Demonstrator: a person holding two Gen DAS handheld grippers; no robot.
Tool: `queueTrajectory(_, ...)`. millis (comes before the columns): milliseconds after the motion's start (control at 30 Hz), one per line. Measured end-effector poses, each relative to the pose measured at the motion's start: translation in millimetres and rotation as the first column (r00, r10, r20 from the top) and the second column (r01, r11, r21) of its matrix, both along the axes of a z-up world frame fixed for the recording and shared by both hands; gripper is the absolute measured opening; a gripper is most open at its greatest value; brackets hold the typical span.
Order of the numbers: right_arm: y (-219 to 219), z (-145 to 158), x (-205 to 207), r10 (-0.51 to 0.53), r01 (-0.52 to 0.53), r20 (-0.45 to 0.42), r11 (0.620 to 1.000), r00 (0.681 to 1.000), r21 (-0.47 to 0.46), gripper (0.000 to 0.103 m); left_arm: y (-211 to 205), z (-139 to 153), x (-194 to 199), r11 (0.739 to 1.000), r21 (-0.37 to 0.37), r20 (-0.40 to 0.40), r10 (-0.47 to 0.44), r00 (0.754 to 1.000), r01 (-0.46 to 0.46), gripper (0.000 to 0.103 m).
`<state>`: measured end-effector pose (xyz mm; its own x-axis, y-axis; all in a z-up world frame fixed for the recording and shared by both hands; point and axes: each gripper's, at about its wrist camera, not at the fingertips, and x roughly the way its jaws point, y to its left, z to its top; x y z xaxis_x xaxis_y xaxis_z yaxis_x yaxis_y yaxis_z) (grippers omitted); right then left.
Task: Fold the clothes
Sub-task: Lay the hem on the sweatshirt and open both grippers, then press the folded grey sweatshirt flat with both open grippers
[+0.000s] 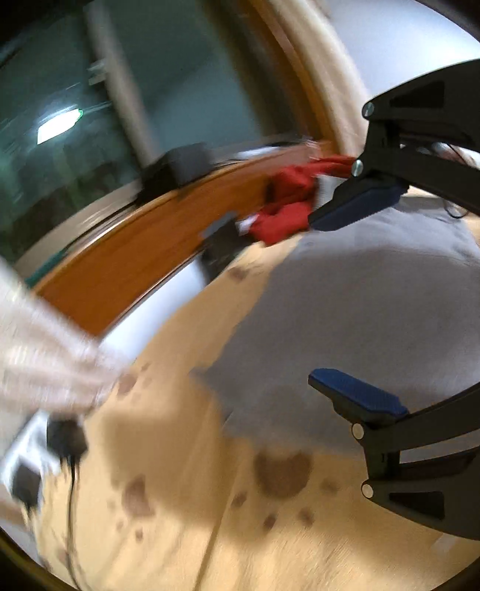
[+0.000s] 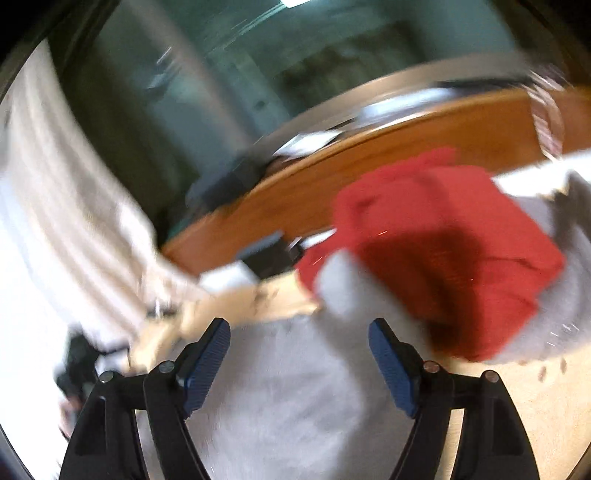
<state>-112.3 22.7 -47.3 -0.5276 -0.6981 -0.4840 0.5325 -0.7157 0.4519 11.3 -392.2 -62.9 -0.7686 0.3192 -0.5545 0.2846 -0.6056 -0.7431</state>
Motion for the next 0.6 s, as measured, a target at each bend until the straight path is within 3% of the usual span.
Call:
queueTrajectory(67, -22, -6, 1, 0.069, -0.07, 0.014, 0.995, 0.998, 0.071, 0.079, 23, -1, -7, 0.995, -0.074, 0.017, -0.06, 0.998, 0.061, 0.081)
queueTrajectory(167, -46, -19, -2, 0.061, -0.064, 0.023, 0.977, 0.998, 0.205, 0.079, 39, -12, -17, 0.987, -0.136, 0.062, -0.08, 0.995, 0.088, 0.081)
queueTrajectory(300, -48, -40, -12, -0.014, 0.007, 0.016, 0.937, 1.0, 0.348, 0.079, 30, -31, -18, 0.99, -0.123, 0.073, -0.056, 0.996, 0.064, 0.081)
queueTrajectory(400, -40, -57, -20, -0.008, -0.018, 0.07, 0.932, 0.997, 0.362, 0.08, 28, -33, -15, 0.989, -0.127, 0.045, -0.072, 0.996, 0.077, 0.081)
queueTrajectory(467, -45, -60, -18, 0.018, -0.035, 0.046, 0.916, 0.999, 0.4, 0.08, 31, -34, -14, 0.985, -0.153, 0.029, -0.081, 0.996, 0.084, 0.081)
queueTrajectory(600, -65, -66, -7, 0.08, -0.069, 0.001, 0.855, 0.997, 0.515, 0.1, 44, -33, -15, 0.96, -0.259, 0.022, -0.109, 0.994, 0.111, 0.081)
